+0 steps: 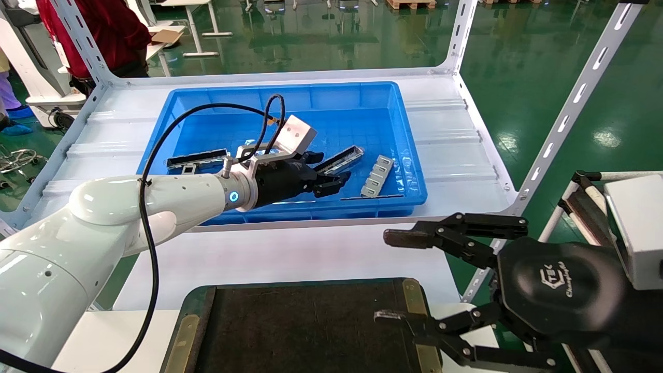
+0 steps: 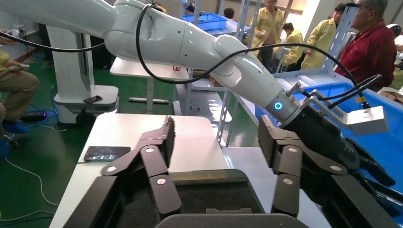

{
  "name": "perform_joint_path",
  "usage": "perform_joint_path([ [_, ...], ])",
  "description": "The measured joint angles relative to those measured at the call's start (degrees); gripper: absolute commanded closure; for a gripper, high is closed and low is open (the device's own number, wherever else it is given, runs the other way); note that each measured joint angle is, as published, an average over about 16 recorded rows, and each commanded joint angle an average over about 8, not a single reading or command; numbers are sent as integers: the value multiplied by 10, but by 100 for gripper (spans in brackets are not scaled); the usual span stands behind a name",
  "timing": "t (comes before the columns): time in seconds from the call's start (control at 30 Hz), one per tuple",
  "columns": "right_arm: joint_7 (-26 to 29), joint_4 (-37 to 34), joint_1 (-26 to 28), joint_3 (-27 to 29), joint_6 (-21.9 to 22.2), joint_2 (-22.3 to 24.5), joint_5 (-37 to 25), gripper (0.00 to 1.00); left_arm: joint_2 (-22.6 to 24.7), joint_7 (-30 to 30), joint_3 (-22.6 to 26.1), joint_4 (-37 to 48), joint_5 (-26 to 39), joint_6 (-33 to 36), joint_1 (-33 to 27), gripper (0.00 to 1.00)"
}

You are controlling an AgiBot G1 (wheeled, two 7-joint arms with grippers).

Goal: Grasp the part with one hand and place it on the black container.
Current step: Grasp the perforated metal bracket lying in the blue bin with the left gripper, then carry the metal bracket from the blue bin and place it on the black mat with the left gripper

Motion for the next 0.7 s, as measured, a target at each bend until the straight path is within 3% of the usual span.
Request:
perform_joint_path([
  [0.7, 0, 0, 0, -1, 0, 0, 1, 100, -1, -12, 62, 2, -67, -33, -2, 100],
])
